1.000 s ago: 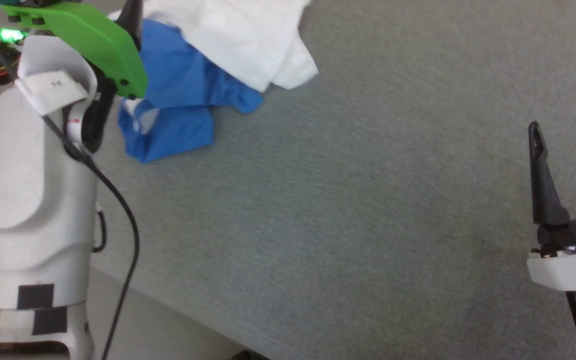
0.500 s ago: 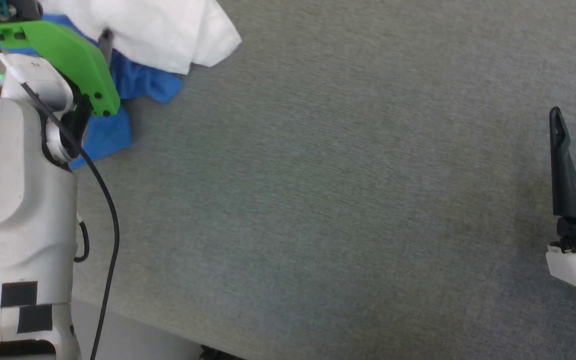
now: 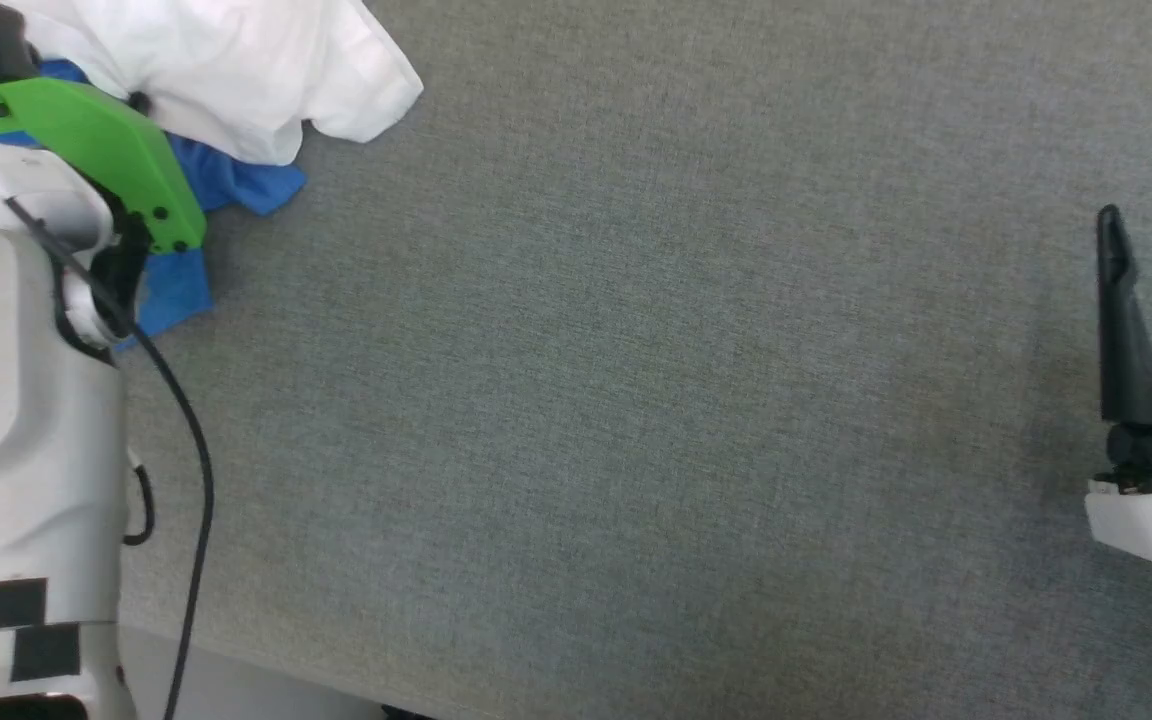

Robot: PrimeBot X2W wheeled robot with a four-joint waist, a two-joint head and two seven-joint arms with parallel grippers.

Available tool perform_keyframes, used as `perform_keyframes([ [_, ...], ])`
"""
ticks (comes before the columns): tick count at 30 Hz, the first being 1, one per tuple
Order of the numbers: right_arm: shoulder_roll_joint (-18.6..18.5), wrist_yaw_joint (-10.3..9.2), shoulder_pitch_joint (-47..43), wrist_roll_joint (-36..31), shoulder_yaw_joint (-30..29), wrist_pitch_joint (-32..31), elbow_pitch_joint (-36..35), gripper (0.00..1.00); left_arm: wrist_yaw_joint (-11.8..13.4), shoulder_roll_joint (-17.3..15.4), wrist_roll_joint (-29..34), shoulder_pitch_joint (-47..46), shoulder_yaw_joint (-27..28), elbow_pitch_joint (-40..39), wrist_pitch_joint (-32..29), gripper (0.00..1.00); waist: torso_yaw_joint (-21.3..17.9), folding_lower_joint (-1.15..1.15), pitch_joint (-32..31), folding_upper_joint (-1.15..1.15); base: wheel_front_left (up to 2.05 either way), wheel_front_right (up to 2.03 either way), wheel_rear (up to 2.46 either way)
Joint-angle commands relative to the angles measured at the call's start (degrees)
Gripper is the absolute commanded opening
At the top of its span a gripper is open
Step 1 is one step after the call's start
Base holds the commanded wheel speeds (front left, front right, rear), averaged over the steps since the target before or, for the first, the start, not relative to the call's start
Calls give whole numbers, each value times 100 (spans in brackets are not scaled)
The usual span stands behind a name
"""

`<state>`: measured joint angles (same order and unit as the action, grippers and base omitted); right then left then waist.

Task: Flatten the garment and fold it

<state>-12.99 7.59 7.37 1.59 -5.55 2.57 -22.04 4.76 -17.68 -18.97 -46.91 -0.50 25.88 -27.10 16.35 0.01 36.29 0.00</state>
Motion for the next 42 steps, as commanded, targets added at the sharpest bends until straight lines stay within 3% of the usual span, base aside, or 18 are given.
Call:
perform_keyframes([
  [1, 64, -10, 110, 38, 25, 65, 68, 100, -36, -116, 39, -12, 44, 20, 145, 0, -17, -1, -230, 0, 0, 0, 0],
  [10, 460, -10, 47, 23, -30, 355, 523, 100, -256, -552, 67, -462, 141, -162, 668, 0, -125, -1, -1072, 0, 0, 0, 0],
  [23, 954, -10, -286, 47, -382, 813, 1223, 100, -513, -628, 68, -1407, -162, -903, 506, 0, -334, -1, -2339, 0, 0, 0, 0],
  [31, 1008, -10, -455, 256, -628, 988, 1521, 100, -479, -274, -87, -2265, -372, -1315, 231, 0, -552, -1, -2853, 0, 0, 0, 0],
  [42, 1010, -10, -621, 476, -1023, 1123, 1731, 100, -406, 810, -629, -3185, -651, -1391, 279, 0, -1032, -1, -3279, 0, 0, 0, 0],
])
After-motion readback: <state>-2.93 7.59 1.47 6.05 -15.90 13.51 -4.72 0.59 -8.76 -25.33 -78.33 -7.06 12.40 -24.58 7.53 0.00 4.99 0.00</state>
